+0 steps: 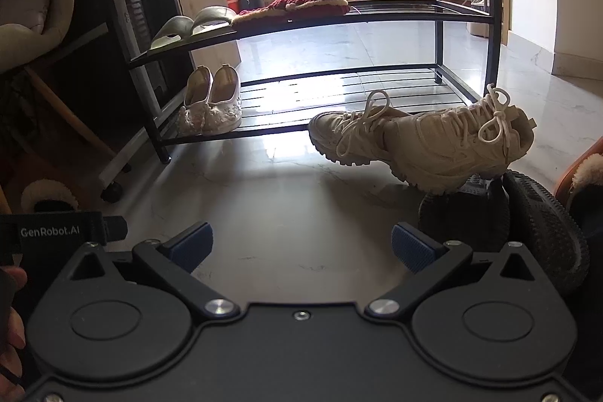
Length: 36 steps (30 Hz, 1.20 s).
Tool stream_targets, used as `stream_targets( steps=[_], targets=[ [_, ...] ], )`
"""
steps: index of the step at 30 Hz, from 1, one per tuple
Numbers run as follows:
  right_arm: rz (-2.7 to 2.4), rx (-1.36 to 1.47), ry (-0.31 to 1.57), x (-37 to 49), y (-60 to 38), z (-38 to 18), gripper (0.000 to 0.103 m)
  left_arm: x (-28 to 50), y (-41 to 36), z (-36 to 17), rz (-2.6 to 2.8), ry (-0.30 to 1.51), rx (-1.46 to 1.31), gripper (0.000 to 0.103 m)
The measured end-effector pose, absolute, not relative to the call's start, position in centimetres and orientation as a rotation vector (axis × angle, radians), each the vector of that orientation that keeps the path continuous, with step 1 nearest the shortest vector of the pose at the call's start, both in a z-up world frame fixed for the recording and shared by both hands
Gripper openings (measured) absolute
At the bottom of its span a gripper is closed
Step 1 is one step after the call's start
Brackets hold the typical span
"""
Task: Organize scattered shoes
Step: 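Move both grippers toward the cream sneakers on the floor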
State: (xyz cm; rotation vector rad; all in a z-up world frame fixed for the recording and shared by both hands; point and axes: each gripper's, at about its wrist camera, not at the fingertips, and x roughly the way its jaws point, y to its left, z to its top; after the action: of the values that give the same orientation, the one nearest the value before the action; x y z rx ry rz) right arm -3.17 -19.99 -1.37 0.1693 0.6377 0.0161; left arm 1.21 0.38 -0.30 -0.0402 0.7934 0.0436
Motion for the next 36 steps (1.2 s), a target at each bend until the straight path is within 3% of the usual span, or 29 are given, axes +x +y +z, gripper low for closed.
stream_targets(
  steps=[36],
  targets=[
    [0.005, 0.133, 0.634, 2.8, -20.7, -2.6, 0.103, 5.8, 0.6, -2.1, -0.034, 0.725, -0.054, 0.103]
  ],
)
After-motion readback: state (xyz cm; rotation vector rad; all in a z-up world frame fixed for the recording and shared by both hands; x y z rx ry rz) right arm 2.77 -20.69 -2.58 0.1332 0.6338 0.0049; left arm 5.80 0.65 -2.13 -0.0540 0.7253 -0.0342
